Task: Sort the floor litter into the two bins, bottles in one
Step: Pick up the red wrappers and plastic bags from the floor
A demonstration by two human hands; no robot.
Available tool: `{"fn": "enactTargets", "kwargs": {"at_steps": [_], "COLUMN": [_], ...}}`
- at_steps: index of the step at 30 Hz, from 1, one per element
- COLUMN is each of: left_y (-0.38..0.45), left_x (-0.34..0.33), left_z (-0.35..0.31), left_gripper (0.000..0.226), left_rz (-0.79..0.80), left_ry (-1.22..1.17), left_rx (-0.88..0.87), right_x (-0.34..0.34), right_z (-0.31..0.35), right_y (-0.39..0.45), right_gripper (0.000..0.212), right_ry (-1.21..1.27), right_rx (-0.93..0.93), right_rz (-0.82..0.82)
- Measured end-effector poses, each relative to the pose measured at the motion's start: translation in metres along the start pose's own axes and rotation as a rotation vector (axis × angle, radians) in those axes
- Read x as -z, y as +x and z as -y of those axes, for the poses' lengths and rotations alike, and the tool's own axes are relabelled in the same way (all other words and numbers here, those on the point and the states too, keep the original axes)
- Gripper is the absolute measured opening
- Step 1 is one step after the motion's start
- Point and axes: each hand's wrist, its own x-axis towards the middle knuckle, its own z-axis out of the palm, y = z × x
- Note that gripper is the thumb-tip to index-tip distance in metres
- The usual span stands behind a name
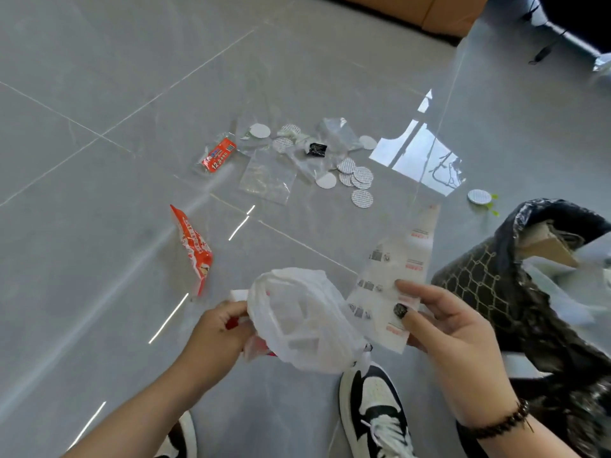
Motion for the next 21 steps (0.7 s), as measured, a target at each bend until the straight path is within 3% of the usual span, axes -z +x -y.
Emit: {"fn": "enactTargets", "kwargs": {"at_steps": [4, 6, 8, 11, 12, 14, 16, 18, 21], "left_y": [-0.014, -0.025, -0.026, -0.017, -0.018, -0.015, -0.018, -0.016, -0.013], "left_x": [-0.002, 0.001, 0.012, 0.025, 0.024, 0.017, 0.014, 0.014, 0.007], "left_z": [0.005, 0.006, 0.02, 0.037, 0.035, 0.027, 0.015, 0.011, 0.014], "left_gripper": [0.041, 0.027, 0.02, 0.044, 0.041, 0.044, 0.06, 0.06, 0.039], "left_rz": [0.257, 0.387, 0.427, 0.559, 0.615, 0.593, 0.609, 0.599, 0.296], "left_ry": [0.229, 0.192, 0.095, -0.052, -0.196, -0.506, -0.693, -0.572, -0.267], "left_rx": [0.015, 0.089, 0.173, 0.244, 0.248, 0.289, 0.294, 0.237, 0.208], "right_x": [-0.003, -0.012, -0.022, -0.036, -0.04, -0.046, -0.05, -0.054, -0.057], "right_z": [-0.005, -0.005, -0.01, -0.019, -0.023, -0.03, -0.036, -0.042, -0.053], "right_y": [0.005, 0.005, 0.001, -0.007, -0.01, -0.011, -0.007, -0.002, 0.001], "right_gripper": [0.025, 0.024, 0.023, 0.016, 0.015, 0.016, 0.021, 0.025, 0.017], "right_ry": [0.162, 0.181, 0.067, -0.263, -0.363, -0.596, -0.864, -0.959, -0.994], "right_rx": [-0.163, -0.251, -0.269, -0.121, -0.078, 0.09, 0.403, 0.559, 0.643], "right_rz": [0.011, 0.093, 0.192, 0.397, 0.459, 0.542, 0.576, 0.621, 0.655]}}
